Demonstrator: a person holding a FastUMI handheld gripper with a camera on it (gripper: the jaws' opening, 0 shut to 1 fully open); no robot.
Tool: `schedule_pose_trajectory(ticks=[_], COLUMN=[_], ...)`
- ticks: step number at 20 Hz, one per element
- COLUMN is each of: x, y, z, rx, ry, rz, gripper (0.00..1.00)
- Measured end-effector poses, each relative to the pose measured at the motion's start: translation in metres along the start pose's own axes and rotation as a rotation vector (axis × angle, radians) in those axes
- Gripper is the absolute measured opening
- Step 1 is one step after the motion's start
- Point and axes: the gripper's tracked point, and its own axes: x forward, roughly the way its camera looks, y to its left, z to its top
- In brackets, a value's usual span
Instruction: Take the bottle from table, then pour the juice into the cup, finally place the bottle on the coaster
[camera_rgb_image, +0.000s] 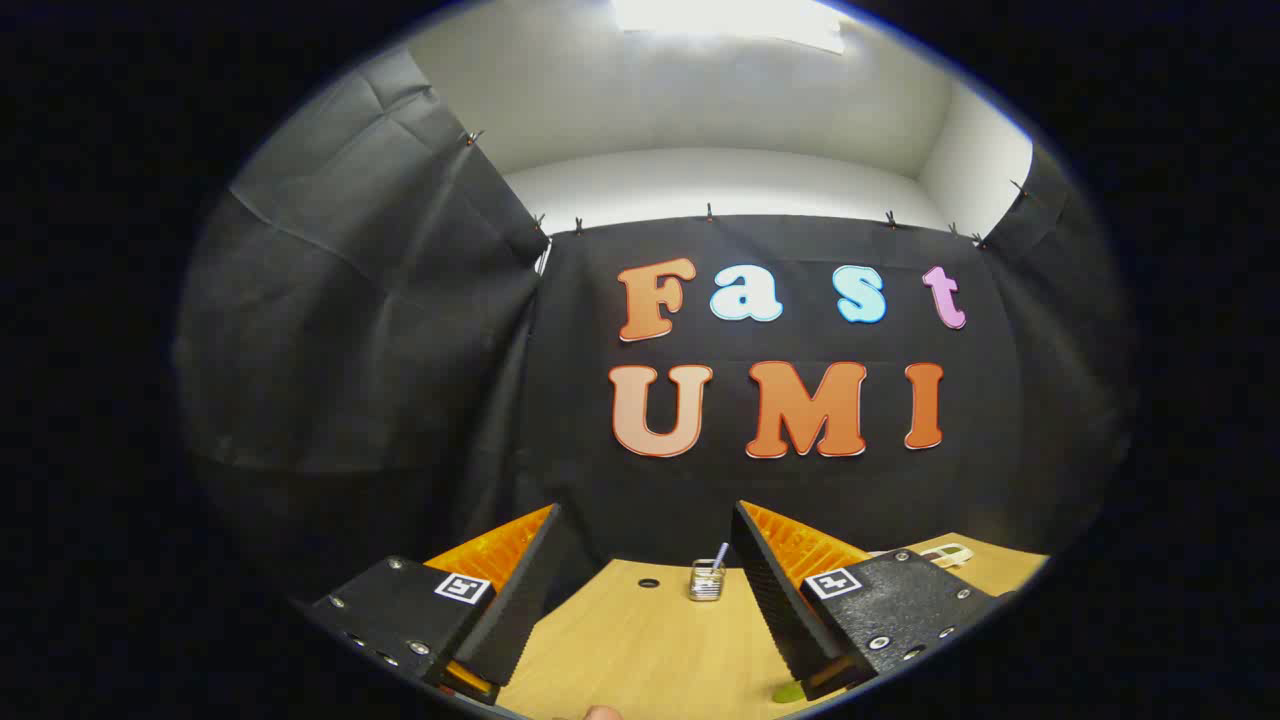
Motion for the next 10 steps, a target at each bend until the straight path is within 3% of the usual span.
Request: schedule_pose_trajectory(ticks=[5, 8, 10], x=[-0.002, -0.002, -0.007], y=[-0.025, -0.020, -0.032], z=[-0.015, -0.019, -0.021], rx=[-0.114, -0.072, -0.062], ry=[0.067, 0.078, 0.098], rz=[-0.095, -0.067, -0.090], gripper=[0.99, 0.99, 0.99])
